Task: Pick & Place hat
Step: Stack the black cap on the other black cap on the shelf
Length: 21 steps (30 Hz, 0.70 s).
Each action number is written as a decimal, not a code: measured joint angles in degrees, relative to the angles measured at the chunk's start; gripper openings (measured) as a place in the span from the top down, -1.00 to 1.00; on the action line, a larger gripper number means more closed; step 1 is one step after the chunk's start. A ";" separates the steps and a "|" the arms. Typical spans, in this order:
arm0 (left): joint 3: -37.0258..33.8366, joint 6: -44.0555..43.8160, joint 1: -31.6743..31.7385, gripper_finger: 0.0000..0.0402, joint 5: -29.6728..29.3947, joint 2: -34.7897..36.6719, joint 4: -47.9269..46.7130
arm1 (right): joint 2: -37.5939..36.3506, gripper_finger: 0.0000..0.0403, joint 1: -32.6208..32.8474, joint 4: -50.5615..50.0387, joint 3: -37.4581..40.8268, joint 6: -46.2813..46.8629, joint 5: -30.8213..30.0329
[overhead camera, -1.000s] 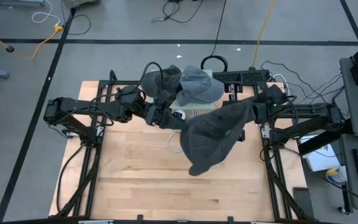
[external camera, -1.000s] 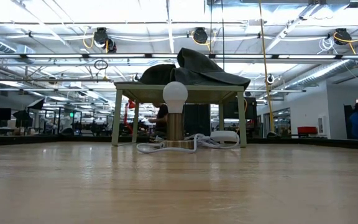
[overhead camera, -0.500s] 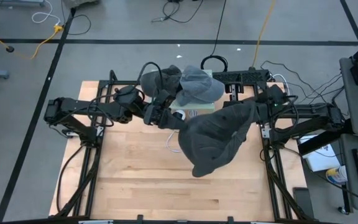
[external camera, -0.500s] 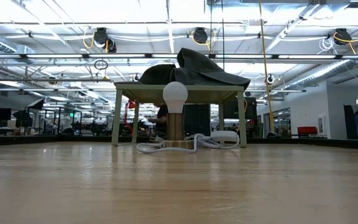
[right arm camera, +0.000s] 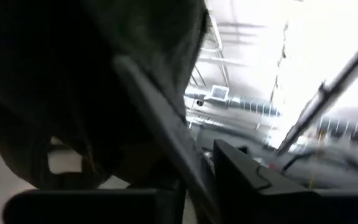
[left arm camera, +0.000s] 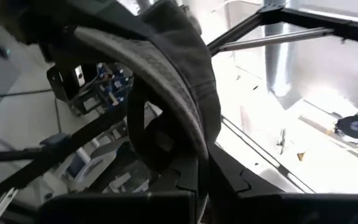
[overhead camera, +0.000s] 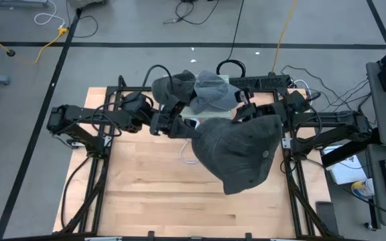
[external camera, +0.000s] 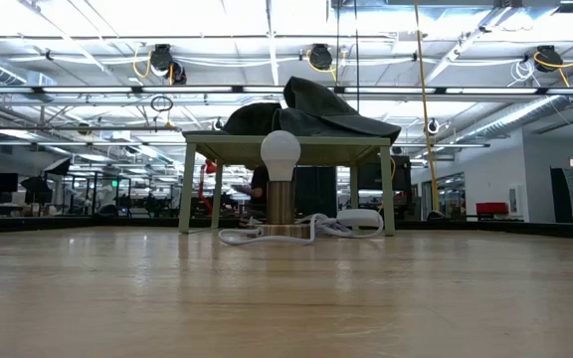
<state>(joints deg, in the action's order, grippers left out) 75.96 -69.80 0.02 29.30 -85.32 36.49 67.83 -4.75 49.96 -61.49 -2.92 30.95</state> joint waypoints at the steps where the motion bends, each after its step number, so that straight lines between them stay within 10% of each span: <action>1: 0.00 -0.26 0.10 0.95 -0.04 0.00 0.70 | -0.15 0.65 0.00 -0.10 0.00 3.38 -0.66; 21: 0.00 -2.43 2.70 0.95 6.71 0.00 4.56 | -18.09 -0.25 0.74 -32.63 0.00 -1.37 -8.51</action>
<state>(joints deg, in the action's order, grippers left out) 75.96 -72.23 2.73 36.01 -85.32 41.06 49.74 -4.01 17.34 -61.49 -4.29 22.44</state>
